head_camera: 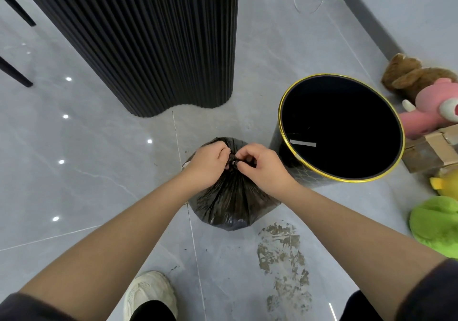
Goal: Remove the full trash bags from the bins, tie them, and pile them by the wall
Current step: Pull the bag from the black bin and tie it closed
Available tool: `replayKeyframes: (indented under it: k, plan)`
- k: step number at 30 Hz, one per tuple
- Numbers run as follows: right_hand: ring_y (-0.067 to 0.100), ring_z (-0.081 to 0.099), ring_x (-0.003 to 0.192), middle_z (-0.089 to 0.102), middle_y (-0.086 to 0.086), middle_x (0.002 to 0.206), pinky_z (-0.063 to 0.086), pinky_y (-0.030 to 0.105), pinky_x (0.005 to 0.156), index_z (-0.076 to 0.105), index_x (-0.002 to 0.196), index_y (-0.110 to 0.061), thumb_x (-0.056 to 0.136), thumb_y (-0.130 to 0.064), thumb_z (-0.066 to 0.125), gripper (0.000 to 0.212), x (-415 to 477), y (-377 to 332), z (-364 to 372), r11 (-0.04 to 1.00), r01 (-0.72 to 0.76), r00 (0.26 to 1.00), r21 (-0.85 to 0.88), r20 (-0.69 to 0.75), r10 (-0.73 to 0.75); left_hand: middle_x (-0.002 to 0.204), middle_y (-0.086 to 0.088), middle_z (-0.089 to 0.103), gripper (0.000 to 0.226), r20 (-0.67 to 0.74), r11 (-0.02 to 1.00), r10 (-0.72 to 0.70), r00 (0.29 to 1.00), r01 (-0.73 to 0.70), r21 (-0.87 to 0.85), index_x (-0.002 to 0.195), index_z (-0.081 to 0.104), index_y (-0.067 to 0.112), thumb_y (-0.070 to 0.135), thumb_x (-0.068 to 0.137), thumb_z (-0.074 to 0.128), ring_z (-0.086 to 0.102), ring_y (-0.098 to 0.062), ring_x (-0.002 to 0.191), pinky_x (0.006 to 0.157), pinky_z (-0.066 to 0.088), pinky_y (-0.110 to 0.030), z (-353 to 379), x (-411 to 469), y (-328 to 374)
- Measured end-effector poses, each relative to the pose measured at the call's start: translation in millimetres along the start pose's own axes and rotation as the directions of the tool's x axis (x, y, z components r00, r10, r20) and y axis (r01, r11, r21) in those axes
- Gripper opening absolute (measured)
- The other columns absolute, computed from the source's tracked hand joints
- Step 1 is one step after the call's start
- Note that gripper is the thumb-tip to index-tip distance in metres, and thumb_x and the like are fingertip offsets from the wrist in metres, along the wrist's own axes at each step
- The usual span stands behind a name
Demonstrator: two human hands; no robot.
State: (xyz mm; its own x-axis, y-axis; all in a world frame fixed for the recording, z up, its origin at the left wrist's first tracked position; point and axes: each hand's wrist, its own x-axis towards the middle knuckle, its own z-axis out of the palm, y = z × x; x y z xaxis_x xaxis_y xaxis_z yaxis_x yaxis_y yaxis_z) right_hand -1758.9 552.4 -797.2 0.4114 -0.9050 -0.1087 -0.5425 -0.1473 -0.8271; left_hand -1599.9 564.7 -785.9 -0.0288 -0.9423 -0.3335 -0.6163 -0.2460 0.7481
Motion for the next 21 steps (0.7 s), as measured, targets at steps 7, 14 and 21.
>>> replayKeyframes:
  k: [7,14,21]
  plan:
    - [0.001,0.055,0.073,0.062,-0.015,0.079,0.044,0.014,0.073,0.069,0.096,-0.016,0.082,-0.006,0.066,0.018,3,0,9,0.998,0.017,0.996,0.061,-0.087,-0.011,0.065,-0.003,0.044,0.015,0.34,0.468,-0.404,0.849,0.511,-0.721,0.084,0.051,0.009,0.008,0.098,0.045,0.034,-0.003,0.03,0.03,0.028,-0.013,-11,8,9]
    - [-0.011,0.054,0.062,0.067,-0.006,0.079,0.041,0.006,0.066,0.072,0.101,-0.005,0.089,-0.007,0.061,0.016,23,4,10,0.962,-0.117,0.991,0.245,-0.033,0.129,0.088,0.004,0.073,0.031,-0.295,0.942,0.008,0.955,-0.106,-0.318,0.121,0.048,0.019,0.01,0.091,0.053,0.052,-0.004,0.053,0.056,0.046,-0.019,-6,-7,-15]
    - [-0.002,0.058,0.072,0.069,0.003,0.085,0.044,0.009,0.07,0.073,0.091,-0.006,0.088,-0.004,0.058,0.016,32,13,10,0.94,-0.189,0.978,0.283,0.143,0.154,0.108,-0.008,0.061,0.034,0.007,0.62,0.606,0.795,-0.478,0.622,0.12,0.06,0.01,0.018,0.089,0.048,0.057,-0.027,0.095,0.077,0.051,-0.037,-7,11,-35]
